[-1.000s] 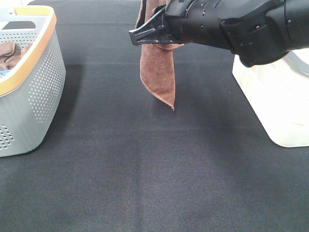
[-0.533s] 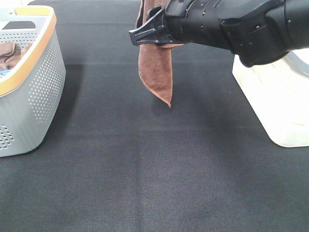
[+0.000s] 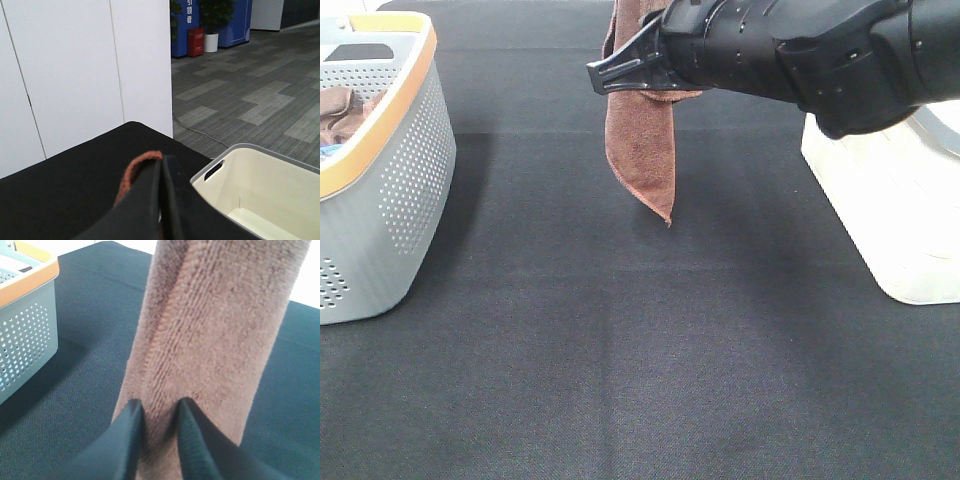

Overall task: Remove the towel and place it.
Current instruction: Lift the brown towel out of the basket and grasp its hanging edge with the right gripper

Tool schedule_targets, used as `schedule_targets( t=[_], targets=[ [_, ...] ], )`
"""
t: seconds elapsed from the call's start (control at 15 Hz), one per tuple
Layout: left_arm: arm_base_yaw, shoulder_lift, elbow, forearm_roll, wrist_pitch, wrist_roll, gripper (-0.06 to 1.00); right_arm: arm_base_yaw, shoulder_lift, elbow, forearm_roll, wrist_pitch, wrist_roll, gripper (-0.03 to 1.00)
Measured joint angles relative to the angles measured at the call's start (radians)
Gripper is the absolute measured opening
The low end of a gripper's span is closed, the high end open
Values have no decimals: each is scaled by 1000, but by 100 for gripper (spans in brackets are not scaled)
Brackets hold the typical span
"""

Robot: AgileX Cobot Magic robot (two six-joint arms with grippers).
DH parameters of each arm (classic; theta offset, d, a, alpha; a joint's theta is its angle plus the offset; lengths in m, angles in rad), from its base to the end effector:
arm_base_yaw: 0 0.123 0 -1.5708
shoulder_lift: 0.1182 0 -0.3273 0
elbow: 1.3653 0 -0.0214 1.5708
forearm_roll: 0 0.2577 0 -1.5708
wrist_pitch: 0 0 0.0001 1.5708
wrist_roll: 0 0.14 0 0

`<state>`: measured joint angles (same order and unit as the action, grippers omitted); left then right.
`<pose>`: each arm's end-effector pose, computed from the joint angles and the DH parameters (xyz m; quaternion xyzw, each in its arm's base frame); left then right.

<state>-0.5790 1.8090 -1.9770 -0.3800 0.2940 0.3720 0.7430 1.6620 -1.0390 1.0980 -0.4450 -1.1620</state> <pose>0.4080 -0.2847 0.5128 0.2419 0.6714 -0.2342 0.6601 0.3479 0.2469 0.2890 -0.2239 0.7720 0.0288 0.5942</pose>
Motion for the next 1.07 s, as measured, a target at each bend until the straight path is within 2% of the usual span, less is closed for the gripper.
schedule_targets(
  t=[0.07,0.2,0.33,0.53,0.67,0.73,0.93,1.07],
  targets=[
    [0,0,0,0,0,0,0,0,0,0,0,0,0,20],
    [0,0,0,-1,0,0,0,0,0,0,0,1,0,0],
    [0,0,0,10,0,0,0,0,0,0,16,1,-5,0],
    [0,0,0,113,0,0,0,0,-18,0,94,4,-77,0],
    [0,2,0,218,0,0,0,0,-66,0,216,9,-182,0],
    [0,3,0,244,-1,0,0,0,-87,0,273,19,-235,0],
    [1,5,0,264,-2,0,0,0,-135,0,456,26,-420,0],
    [1,5,0,259,-2,-28,0,0,-149,0,532,35,-498,0]
  ],
)
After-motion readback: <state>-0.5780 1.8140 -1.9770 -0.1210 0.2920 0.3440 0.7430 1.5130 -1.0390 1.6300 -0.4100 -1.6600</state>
